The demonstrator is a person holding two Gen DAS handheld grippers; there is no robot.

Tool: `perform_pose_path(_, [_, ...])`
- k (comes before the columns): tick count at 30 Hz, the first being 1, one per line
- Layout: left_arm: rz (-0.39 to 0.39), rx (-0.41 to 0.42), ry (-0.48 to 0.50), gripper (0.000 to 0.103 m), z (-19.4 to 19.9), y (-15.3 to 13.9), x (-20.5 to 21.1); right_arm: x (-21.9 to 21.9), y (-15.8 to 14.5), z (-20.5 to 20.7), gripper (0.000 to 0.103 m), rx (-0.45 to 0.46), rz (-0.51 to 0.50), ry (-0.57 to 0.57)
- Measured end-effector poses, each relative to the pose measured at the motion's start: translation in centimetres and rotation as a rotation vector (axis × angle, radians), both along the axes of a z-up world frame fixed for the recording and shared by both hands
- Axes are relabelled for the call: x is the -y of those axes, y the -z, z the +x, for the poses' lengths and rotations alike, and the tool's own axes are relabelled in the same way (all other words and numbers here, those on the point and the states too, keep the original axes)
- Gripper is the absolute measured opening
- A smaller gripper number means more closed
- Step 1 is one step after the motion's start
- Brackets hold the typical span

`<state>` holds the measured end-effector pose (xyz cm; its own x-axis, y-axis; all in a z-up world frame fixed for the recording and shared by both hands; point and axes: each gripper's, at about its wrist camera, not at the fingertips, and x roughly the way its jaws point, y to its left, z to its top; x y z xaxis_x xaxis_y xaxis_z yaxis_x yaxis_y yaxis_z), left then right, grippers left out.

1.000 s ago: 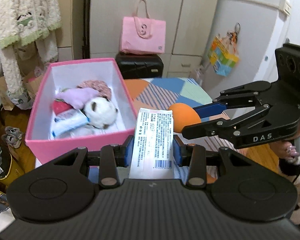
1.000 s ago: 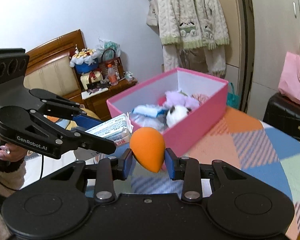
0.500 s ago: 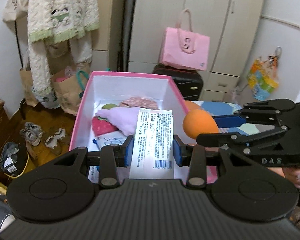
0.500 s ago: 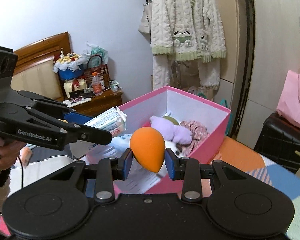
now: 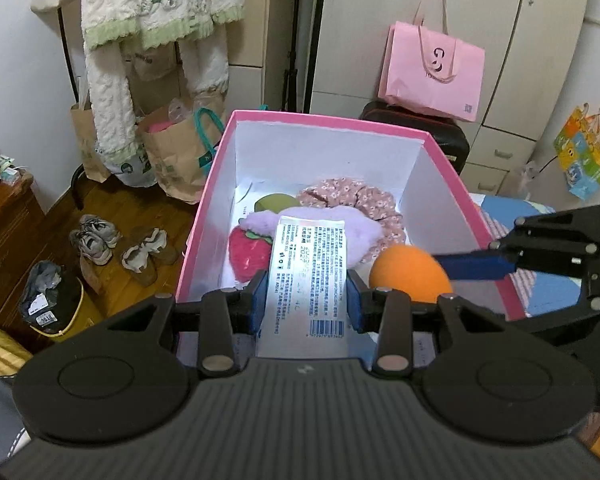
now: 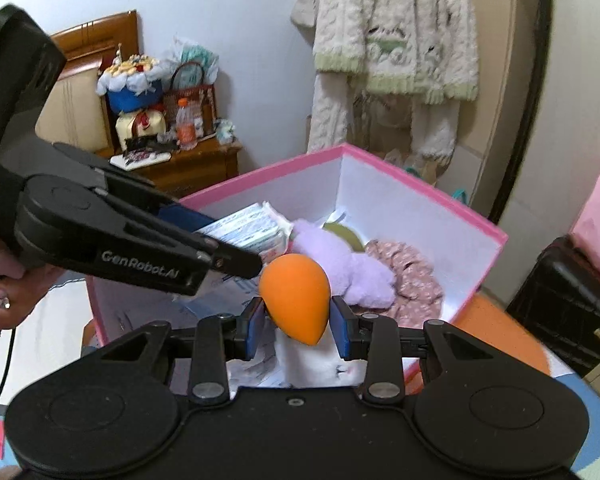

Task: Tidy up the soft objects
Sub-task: 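Open both grippers to drop the tissue pack and sponge into the box, then withdraw both tools from the box back over the table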

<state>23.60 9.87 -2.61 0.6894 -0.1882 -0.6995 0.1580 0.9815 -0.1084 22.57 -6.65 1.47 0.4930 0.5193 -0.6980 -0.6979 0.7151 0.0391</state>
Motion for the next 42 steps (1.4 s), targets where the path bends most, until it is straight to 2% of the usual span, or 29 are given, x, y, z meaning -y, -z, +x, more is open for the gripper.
perform_pose_path(6, [-0.015,-0.053,0.028,0.039,0.5,1.0,-0.1,-0.4,0.5,-0.6,0.041,-0.028,-0.025,-0.017])
perform_pose_path(12, [-0.008,-0.047,0.026,0.044,0.2,1.1,0.2,-0.9,0.7,-0.2,0.043,-0.028,-0.036,-0.020])
perform_pose_path(13, [-0.010,-0.043,0.027,0.046,0.0,1.0,0.1,-0.8,0.6,-0.4,0.043,-0.022,-0.035,-0.022])
perform_pose_path(16, [-0.019,-0.012,0.028,0.063,-0.8,0.2,0.1,-0.3,0.1,-1.1,0.049,-0.011,-0.021,-0.042])
perform_pose_path(22, [-0.006,0.037,0.044,0.068,-2.5,-1.1,0.2,1.5,-0.7,-1.7,0.051,-0.041,0.056,-0.025])
perform_pose_path(29, [-0.030,0.002,0.057,0.086,-3.7,-1.5,0.1,3.2,-1.4,-3.0,0.051,-0.024,0.093,0.034])
perform_pose_path(35, [-0.003,-0.024,0.037,0.092,-4.9,-2.3,0.5,4.0,-2.3,-4.5,0.052,-0.001,0.081,0.080])
perform_pose_path(37, [-0.006,-0.039,0.008,0.094,-5.3,-2.5,0.5,4.2,-2.6,-5.0,0.054,0.007,0.073,0.097])
perform_pose_path(42, [-0.009,-0.015,-0.001,0.094,-7.1,-3.2,0.7,4.9,-3.4,-6.5,0.072,0.040,0.057,0.152])
